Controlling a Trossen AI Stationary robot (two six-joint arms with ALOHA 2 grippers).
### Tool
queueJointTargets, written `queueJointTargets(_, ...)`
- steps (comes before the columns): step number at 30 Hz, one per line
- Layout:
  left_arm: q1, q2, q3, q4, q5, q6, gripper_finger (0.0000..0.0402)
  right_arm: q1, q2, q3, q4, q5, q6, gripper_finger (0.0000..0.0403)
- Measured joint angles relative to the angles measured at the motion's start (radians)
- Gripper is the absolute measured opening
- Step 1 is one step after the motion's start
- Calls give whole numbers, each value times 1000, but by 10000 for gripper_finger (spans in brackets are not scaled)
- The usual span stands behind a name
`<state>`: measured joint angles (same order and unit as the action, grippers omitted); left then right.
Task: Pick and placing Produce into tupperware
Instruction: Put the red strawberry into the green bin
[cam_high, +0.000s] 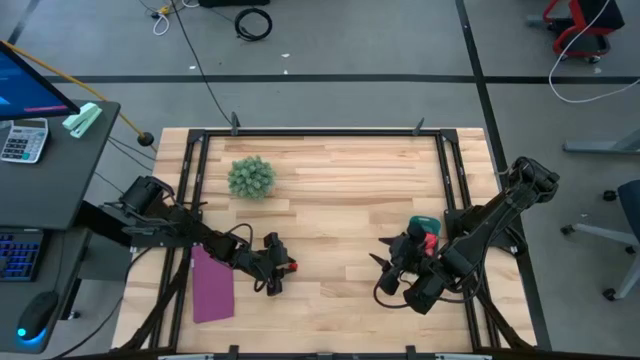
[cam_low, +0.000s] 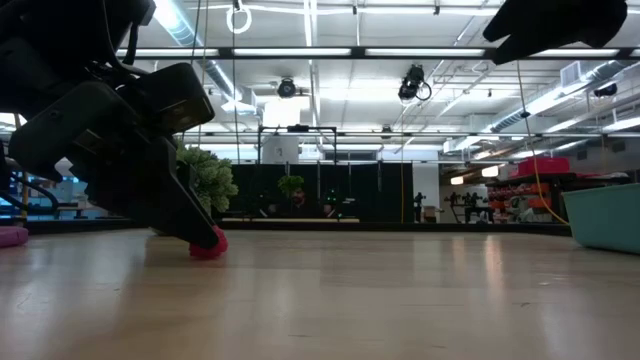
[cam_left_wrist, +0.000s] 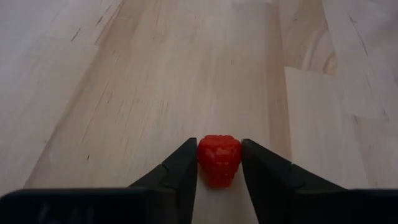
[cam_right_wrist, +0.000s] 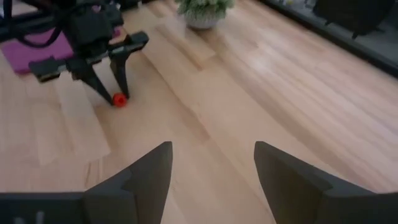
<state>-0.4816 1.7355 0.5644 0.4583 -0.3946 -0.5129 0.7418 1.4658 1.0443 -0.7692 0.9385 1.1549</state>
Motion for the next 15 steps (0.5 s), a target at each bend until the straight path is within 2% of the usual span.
queueJointTargets(5,0,0,0,2,0,-10,109,0,0,0,0,40,-5,235)
queueJointTargets(9,3,0,11,-1,0,-41,108,0,-1,0,0,41,-14,235)
queueJointTargets(15,15,0,116,1,-5,30,110,0,-16,62,-4,48,-57,235)
